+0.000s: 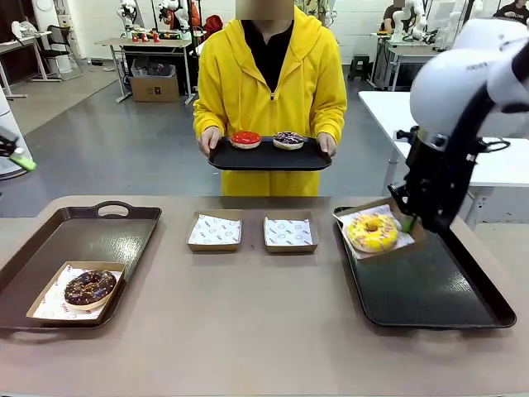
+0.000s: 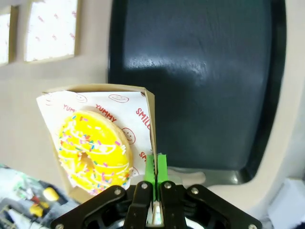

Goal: Individually package the donuts and arrange them on the tray.
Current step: Place the picked Paper togo box on the Handle tray while simultaneously picking up another Paper togo box from the table with the other hand.

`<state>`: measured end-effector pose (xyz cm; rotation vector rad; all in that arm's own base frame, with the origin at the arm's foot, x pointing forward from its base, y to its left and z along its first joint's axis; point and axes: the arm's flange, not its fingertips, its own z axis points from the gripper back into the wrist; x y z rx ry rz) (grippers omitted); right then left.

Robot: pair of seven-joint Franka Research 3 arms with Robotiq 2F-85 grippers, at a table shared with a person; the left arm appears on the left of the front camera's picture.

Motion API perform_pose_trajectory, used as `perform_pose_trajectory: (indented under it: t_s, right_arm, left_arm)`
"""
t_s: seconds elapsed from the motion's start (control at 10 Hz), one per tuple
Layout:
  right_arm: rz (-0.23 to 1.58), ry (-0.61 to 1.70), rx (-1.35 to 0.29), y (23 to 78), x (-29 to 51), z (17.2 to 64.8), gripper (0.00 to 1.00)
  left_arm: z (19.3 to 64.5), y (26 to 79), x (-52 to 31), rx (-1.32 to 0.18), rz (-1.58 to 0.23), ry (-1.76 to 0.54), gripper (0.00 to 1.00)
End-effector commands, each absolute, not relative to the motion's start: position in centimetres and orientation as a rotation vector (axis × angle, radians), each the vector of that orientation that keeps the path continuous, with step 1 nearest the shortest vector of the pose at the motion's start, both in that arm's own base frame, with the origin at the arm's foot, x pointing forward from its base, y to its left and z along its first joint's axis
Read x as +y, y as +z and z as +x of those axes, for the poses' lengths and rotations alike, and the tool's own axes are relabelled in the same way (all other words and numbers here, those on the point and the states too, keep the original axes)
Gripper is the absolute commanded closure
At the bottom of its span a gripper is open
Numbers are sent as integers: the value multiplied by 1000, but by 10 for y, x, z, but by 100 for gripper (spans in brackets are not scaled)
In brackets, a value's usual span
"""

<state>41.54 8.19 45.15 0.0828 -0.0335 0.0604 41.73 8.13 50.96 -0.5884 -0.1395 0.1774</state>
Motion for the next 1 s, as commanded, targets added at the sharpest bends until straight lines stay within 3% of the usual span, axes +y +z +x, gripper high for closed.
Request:
perform_pose_trajectory:
  t_s: [0.0,0.7,0.9]
  right_arm:
    - [69,40,-74,435,64,403,98]
    - [70,-8,-50,409,48,388,98]
    - [70,-8,-50,409,48,388,98]
  left_arm:
    - [432,498,45,-137,-475,169,0]
    - [462,442,-84,-188,-269,76,0]
    - [456,432,-92,-193,-294,28,0]
